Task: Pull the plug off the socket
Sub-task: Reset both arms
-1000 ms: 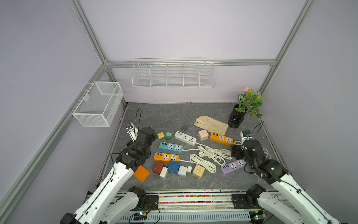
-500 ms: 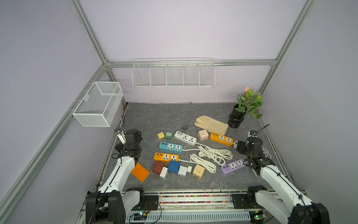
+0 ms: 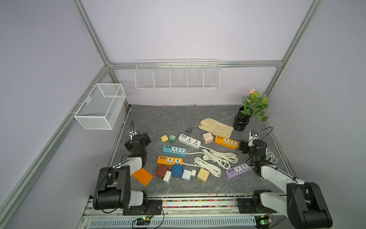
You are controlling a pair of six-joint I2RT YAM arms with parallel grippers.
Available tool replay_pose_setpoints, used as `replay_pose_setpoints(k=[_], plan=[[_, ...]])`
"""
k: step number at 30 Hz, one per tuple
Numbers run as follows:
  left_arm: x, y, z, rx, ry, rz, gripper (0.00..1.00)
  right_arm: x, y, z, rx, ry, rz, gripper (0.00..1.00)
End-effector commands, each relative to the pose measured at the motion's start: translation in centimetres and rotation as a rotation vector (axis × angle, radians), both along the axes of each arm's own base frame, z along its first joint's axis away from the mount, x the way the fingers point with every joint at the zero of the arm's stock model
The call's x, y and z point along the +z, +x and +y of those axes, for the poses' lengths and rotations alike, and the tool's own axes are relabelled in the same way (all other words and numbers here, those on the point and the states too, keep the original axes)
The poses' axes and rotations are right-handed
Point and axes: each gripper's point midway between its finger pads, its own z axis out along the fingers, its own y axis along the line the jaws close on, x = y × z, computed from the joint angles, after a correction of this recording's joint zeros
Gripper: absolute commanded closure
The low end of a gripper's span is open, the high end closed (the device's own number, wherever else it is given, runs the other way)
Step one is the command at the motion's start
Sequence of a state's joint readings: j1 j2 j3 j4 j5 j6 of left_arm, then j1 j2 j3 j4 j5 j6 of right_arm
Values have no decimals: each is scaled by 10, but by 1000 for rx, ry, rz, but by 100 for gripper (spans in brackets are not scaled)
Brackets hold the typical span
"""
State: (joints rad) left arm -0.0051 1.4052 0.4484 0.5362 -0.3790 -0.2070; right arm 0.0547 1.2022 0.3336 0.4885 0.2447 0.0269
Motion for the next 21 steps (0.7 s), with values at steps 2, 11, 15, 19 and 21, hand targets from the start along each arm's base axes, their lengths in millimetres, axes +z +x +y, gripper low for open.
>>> replay_pose_setpoints(k=[2, 11, 15, 19, 21], plan=[[19, 6, -4, -38, 21, -95, 0, 17, 15, 4, 58, -21, -103, 11], [8, -1, -16, -92, 72, -187, 0, 14, 34, 12, 124, -8, -136, 11], [7, 0, -15, -83, 50, -143, 0, 6, 32, 16, 144, -7, -150, 11], [7, 5, -17, -96, 54, -140, 0, -3, 35, 15, 142, -9, -138, 11], [5, 7, -18, -108, 58, -127, 0, -8, 38, 15, 142, -11, -140, 11]])
